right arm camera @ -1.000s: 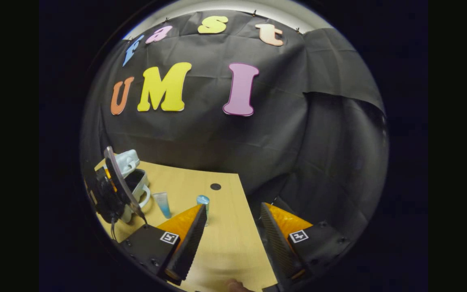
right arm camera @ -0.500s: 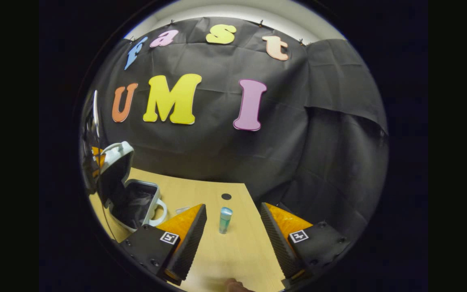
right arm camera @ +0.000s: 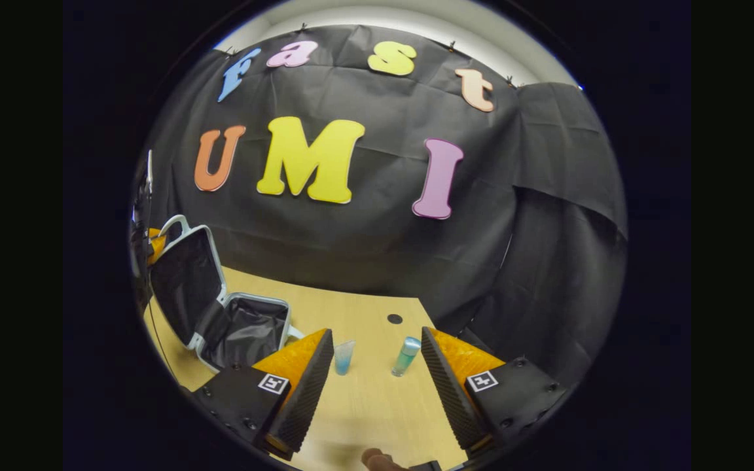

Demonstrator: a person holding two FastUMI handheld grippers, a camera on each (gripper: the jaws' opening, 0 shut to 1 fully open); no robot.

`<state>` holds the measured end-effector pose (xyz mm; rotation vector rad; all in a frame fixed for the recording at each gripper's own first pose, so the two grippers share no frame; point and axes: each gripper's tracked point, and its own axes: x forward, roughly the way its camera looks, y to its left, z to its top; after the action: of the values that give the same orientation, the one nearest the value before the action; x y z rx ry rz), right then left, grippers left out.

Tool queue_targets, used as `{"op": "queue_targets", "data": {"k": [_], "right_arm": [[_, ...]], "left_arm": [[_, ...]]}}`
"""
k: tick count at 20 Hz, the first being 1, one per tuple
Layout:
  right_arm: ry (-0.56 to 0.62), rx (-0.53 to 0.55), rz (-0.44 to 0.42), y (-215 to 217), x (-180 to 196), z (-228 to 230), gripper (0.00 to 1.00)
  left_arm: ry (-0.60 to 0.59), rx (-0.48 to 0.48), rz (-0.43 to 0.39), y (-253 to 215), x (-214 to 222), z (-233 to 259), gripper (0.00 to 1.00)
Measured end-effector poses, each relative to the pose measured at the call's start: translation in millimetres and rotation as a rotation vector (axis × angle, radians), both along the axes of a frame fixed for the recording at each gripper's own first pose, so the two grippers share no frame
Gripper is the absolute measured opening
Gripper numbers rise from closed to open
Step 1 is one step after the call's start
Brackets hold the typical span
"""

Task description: First open the suitcase, pack the skin care products into it, and then close the suitcase.

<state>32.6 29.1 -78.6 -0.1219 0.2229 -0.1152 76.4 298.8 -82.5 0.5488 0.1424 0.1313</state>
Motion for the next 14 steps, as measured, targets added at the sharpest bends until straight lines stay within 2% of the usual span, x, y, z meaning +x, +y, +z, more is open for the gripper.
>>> {"op": "queue_targets", "data": {"k": [4,7,10,14], "right_arm": [[-0.027,-0.034,0.028,27.6,-5.3,10.5,0.8],[-0.032,-0.034,0.037,39.7,-6.9,10.4,0.8],[-0.012,-0.023,0.047,43.7,-9.0,3.9,0.8],[0.043,-0.022,0.028,39.5,-10.3,-13.7,0.8]], "left_arm": [[0.043,-0.078,0.061,82.2,7.2,-47.0,0.03],[0.122,-0.147,0.1,121.1,12.5,-91.3,0.04],[0.177,-0.295,0.135,139.6,18.6,-135.2,0.03],[0.181,-0.47,0.159,151.7,16.7,-178.0,0.04]]}}
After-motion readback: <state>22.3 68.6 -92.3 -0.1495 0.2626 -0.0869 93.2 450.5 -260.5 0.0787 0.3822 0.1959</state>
